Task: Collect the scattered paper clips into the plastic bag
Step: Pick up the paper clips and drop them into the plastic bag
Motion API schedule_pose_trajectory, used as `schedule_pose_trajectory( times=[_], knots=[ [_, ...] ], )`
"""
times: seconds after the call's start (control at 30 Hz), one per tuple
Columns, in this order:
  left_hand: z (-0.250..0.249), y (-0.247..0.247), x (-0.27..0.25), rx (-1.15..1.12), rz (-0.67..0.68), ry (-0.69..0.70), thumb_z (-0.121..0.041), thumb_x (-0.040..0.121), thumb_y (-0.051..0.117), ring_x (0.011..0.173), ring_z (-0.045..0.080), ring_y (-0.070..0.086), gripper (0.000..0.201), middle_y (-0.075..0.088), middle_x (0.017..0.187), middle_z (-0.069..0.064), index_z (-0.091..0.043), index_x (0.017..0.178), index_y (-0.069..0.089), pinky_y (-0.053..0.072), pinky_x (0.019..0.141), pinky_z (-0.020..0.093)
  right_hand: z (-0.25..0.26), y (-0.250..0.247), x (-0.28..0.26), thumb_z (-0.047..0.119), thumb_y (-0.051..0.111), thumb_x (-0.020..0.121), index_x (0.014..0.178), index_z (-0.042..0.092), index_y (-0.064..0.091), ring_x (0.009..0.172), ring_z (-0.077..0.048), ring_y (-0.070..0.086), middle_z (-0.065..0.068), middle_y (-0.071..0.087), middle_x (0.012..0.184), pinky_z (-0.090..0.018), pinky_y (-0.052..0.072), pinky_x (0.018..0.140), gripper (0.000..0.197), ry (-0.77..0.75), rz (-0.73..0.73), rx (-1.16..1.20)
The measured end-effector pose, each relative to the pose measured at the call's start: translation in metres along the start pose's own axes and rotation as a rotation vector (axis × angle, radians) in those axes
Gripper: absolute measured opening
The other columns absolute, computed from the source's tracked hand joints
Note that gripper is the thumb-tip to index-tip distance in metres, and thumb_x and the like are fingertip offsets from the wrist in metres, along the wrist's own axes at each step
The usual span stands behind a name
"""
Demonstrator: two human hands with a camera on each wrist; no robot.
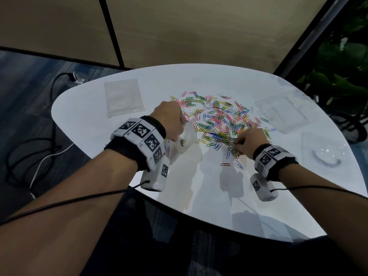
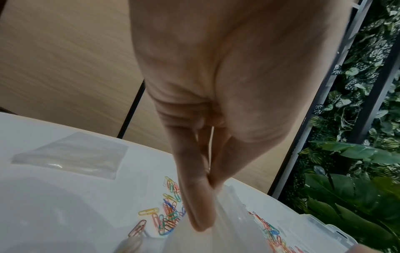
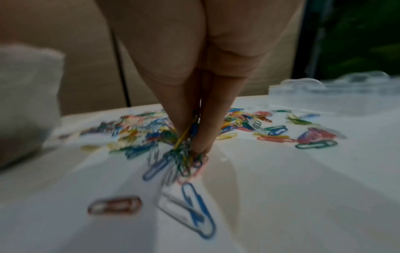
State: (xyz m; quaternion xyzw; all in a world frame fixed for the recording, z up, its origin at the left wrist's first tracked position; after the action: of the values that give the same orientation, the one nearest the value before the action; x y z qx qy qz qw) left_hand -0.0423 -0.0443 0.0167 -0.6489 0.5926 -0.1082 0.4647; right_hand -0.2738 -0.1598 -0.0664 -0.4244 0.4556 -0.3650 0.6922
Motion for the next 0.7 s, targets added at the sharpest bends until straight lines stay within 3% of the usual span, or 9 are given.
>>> schedule_pose_trajectory(
  times=[0.1, 0.2, 0.27, 0.33, 0.43, 0.57, 0.7],
  knots=[
    [-0.003, 0.002, -0.001, 0.012, 0.008, 0.012, 0.004, 0.088, 0.055, 0.078, 0.025, 0.077, 0.03, 0.077, 0.087, 0.013, -0.007, 0.11, 0.072, 0.063, 0.083, 0.039, -0.013, -0.011, 0.0, 0.015, 0.079, 0.078, 0.085, 0.01, 0.078, 0.068, -0.016, 0.073, -0.006, 0.076, 0.078, -0.03, 0.06, 0.076, 0.009, 0.152, 0.024, 0.38],
    [-0.006, 0.006, -0.002, 0.031, 0.006, 0.023, 0.006, 0.086, 0.057, 0.085, 0.027, 0.076, 0.03, 0.078, 0.09, 0.014, -0.005, 0.11, 0.073, 0.062, 0.085, 0.04, 0.002, -0.022, -0.006, 0.004, 0.081, 0.073, 0.081, 0.003, 0.076, 0.075, -0.027, 0.074, -0.016, 0.075, 0.089, -0.039, 0.06, 0.081, 0.01, 0.166, 0.068, 0.855],
    [-0.007, 0.008, -0.001, 0.024, 0.012, 0.026, 0.007, 0.085, 0.059, 0.085, 0.027, 0.076, 0.03, 0.077, 0.09, 0.014, -0.003, 0.109, 0.073, 0.062, 0.084, 0.04, 0.026, -0.027, -0.016, -0.004, 0.076, 0.075, 0.084, -0.008, 0.071, 0.078, -0.03, 0.072, -0.022, 0.072, 0.098, -0.036, 0.061, 0.078, 0.011, 0.114, 0.154, 1.156],
    [-0.007, 0.011, 0.0, -0.012, 0.027, 0.027, 0.006, 0.086, 0.058, 0.076, 0.024, 0.076, 0.028, 0.077, 0.081, 0.011, -0.003, 0.107, 0.074, 0.063, 0.081, 0.039, 0.053, -0.028, -0.027, -0.006, 0.072, 0.079, 0.095, -0.015, 0.067, 0.082, -0.029, 0.072, -0.023, 0.071, 0.101, -0.029, 0.061, 0.076, 0.019, 0.067, 0.28, 1.305],
    [-0.009, 0.015, 0.001, -0.096, 0.038, 0.029, 0.006, 0.088, 0.054, 0.067, 0.021, 0.076, 0.028, 0.077, 0.075, 0.013, -0.003, 0.105, 0.074, 0.064, 0.08, 0.037, 0.078, -0.023, -0.036, -0.004, 0.071, 0.081, 0.099, -0.016, 0.067, 0.081, -0.027, 0.073, -0.022, 0.073, 0.094, -0.026, 0.06, 0.075, 0.021, 0.05, 0.382, 1.309],
    [-0.012, 0.018, 0.001, -0.136, 0.017, 0.058, 0.008, 0.085, 0.059, 0.07, 0.021, 0.077, 0.025, 0.077, 0.077, 0.015, -0.003, 0.1, 0.075, 0.064, 0.08, 0.037, 0.092, -0.007, -0.035, -0.004, 0.073, 0.078, 0.1, -0.015, 0.068, 0.081, -0.027, 0.073, -0.028, 0.071, 0.098, -0.033, 0.06, 0.083, 0.025, 0.12, 0.373, 1.133],
    [-0.014, 0.02, 0.002, -0.145, 0.007, 0.08, 0.004, 0.088, 0.055, 0.07, 0.022, 0.077, 0.024, 0.077, 0.079, 0.016, -0.005, 0.092, 0.077, 0.064, 0.078, 0.036, 0.106, -0.003, -0.035, -0.015, 0.069, 0.077, 0.103, -0.014, 0.068, 0.074, -0.03, 0.069, -0.028, 0.07, 0.098, -0.028, 0.061, 0.07, 0.026, 0.063, 0.323, 1.076]
  ],
)
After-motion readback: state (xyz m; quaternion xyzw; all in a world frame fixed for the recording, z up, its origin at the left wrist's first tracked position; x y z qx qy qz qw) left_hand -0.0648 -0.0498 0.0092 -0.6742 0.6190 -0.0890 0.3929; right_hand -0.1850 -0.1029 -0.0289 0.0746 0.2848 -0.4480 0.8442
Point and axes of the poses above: each hand's wrist, its own x-axis towards the middle knuckle, its own y-axis out of the palm, z = x × y, the point moved 4 cm from there along x, towards the middle knuckle
